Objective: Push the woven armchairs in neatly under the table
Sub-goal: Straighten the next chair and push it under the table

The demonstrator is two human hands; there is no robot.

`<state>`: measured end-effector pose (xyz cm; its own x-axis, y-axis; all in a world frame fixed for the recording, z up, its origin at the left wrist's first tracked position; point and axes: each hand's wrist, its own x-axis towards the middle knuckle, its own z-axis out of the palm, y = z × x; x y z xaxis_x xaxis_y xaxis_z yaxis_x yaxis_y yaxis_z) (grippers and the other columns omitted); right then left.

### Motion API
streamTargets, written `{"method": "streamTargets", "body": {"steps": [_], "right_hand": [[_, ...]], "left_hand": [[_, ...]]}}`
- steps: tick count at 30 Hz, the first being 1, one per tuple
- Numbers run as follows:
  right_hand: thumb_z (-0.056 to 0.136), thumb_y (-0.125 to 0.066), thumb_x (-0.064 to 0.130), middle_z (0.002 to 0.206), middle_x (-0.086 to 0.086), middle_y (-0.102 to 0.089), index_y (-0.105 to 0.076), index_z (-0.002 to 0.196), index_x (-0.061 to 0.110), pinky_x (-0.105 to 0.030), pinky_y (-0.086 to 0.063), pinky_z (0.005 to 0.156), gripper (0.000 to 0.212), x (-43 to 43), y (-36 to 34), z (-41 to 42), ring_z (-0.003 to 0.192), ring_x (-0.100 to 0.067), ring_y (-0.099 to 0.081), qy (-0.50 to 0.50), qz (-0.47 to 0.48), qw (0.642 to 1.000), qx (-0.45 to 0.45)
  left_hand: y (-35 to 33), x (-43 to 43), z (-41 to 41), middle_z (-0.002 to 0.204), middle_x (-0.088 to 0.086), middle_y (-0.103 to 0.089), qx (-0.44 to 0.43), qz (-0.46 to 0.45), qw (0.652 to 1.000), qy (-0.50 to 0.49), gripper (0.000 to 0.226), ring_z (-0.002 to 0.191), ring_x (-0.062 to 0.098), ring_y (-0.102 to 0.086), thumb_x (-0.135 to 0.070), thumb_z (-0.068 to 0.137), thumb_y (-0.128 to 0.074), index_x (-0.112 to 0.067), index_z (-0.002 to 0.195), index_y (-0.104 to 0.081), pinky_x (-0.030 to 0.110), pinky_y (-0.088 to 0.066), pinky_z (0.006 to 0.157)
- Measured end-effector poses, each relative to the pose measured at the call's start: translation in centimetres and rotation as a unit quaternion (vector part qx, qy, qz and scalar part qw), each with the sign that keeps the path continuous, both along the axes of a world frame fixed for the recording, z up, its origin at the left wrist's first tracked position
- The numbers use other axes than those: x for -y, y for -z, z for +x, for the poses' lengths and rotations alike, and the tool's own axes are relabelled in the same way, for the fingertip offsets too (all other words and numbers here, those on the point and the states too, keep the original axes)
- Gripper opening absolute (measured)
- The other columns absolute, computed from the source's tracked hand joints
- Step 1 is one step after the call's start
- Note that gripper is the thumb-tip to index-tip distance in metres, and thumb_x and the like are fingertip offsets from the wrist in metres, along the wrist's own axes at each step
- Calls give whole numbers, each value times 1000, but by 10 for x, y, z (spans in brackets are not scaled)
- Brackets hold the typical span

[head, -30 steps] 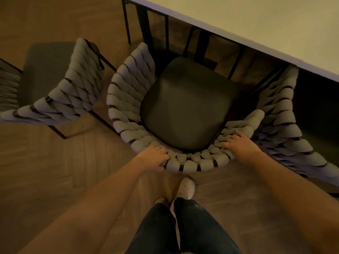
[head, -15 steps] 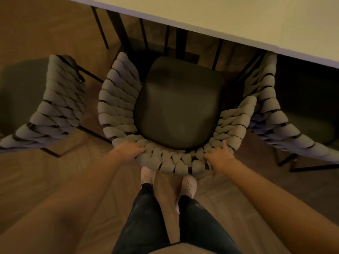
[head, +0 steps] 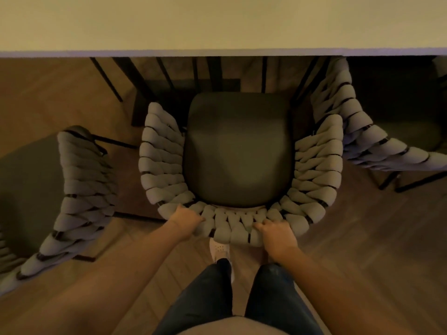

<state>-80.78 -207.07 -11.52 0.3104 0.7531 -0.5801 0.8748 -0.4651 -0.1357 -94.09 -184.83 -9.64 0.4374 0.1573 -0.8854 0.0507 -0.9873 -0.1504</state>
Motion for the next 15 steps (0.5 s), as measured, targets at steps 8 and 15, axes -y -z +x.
{"method": "streamTargets", "body": {"steps": [8, 15], "right_hand": [[95, -45, 17, 112, -4, -63, -50, 132, 25, -33, -45, 76, 38, -5, -9, 10, 97, -24, -60, 34, 22, 999, 29], [97, -45, 19, 122, -4, -59, -45, 137, 27, -33, -44, 81, 41, -16, -11, 4, 106, -24, -57, 46, 7, 999, 16]], "left_hand": [[-12, -12, 12, 132, 7, -53, 60, -5, 998, 25, 44, 118, 24, -53, -15, 100, -47, -20, 143, -43, 44, -41, 100], [-14, -25, 15, 131, 9, -53, 57, 1, 997, 46, 43, 118, 27, -54, -16, 100, -47, -20, 143, -44, 47, -41, 101]]}}
